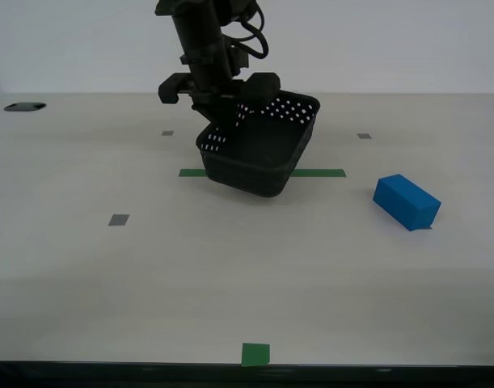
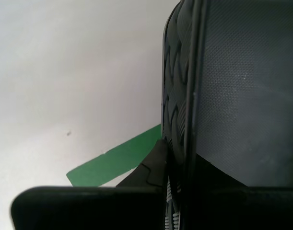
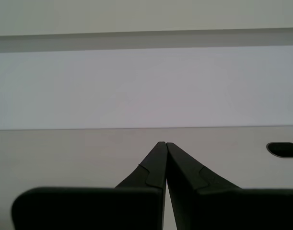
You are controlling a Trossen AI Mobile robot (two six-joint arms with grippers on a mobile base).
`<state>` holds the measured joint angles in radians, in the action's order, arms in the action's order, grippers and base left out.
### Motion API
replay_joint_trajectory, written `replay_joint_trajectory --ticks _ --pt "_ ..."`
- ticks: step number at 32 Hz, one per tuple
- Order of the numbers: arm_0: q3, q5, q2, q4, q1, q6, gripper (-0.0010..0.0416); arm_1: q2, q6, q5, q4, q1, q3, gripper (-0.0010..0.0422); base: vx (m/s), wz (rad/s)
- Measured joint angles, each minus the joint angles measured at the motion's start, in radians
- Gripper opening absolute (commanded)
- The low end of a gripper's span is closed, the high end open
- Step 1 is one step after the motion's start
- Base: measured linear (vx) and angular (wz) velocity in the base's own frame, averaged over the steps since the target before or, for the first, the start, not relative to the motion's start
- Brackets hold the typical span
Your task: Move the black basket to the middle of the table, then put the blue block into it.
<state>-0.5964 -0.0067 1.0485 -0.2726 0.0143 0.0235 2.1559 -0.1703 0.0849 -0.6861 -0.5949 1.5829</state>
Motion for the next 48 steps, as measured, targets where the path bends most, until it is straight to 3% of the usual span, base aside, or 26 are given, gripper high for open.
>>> replay_joint_trajectory --ticks 5,6,7,12,15,17,22,24,26,27,29,32,37,39,40,41,44,46,48 --pt "0.0 0.0 0.0 0.003 -0.001 0.0 0.0 0.0 0.0 0.0 0.001 0.0 0.0 0.0027 0.0 0.0" --pt "0.0 0.0 0.0 0.003 -0.001 0.0 0.0 0.0 0.0 0.0 0.001 0.0 0.0 0.005 0.0 0.0" --pt "0.0 0.0 0.0 0.004 0.0 0.0 0.0 0.0 0.0 0.0 0.0 0.0 0.0 0.0116 0.0 0.0" --pt "0.0 0.0 0.0 0.018 0.0 0.0 0.0 0.0 -0.005 0.001 0.001 0.0 0.0 0.0201 0.0 0.0" --pt "0.0 0.0 0.0 0.022 0.0 0.0 0.0 0.0 -0.019 -0.001 0.001 0.0 0.0 0.0218 0.0 0.0" --pt "0.0 0.0 0.0 0.058 0.0 0.001 0.0001 0.0 -0.014 -0.074 0.004 0.002 0.0 0.021 0.0 0.0" --pt "-0.024 -0.051 -0.001 0.274 0.002 0.027 0.0 -0.002 0.012 -0.148 0.004 0.055 0.0 0.0176 0.0 0.0" --pt "-0.099 -0.093 -0.001 0.483 0.005 0.028 0.0001 -0.002 0.013 -0.129 0.009 0.097 0.001 0.0152 0.0 0.0" --pt "-0.127 -0.1 -0.003 0.539 0.006 0.029 0.0 -0.002 0.013 -0.157 0.007 0.13 0.002 0.0142 0.0 0.0" --pt "-0.187 -0.123 0.003 0.657 0.007 0.029 0.0 -0.001 0.018 -0.134 0.01 0.151 0.013 0.013 0.0 0.0" --pt "-0.237 -0.203 0.003 0.736 0.009 0.029 0.0 -0.003 0.04 -0.135 0.011 0.202 0.03 0.0103 0.0 0.0" --pt "-0.235 -0.249 0.004 0.809 0.026 0.042 0.0 -0.002 0.047 -0.133 0.012 0.263 0.044 0.0067 0.0 0.0" --pt "-0.206 -0.256 0.018 0.885 0.105 0.058 0.0 -0.002 0.084 -0.138 0.033 0.378 0.044 0.0017 0.0 0.0" --pt "-0.206 -0.256 0.035 0.894 0.154 0.062 0.0 -0.002 0.091 -0.135 0.042 0.421 0.044 0.0006 0.0 0.0" --pt "-0.204 -0.261 0.044 0.894 0.179 0.062 0.0 -0.002 0.091 -0.155 0.041 0.455 0.044 0.0003 0.0 0.0" --pt "-0.206 -0.257 0.055 0.893 0.207 0.062 0.0001 -0.002 0.092 -0.134 0.041 0.465 0.043 0.0001 0.0 0.0" --pt "-0.205 -0.246 0.09 0.893 0.253 0.061 0.0006 -0.002 0.092 -0.138 0.041 0.503 0.044 0.0002 0.0 0.0" --pt "-0.206 -0.196 0.116 0.895 0.272 0.058 0.0014 -0.002 0.094 -0.137 0.037 0.515 0.044 0.0001 0.0 0.0" --pt "-0.204 -0.156 0.162 0.893 0.279 0.039 0.0054 -0.002 0.108 -0.14 0.037 0.526 0.043 -0.0001 0.0 0.0"
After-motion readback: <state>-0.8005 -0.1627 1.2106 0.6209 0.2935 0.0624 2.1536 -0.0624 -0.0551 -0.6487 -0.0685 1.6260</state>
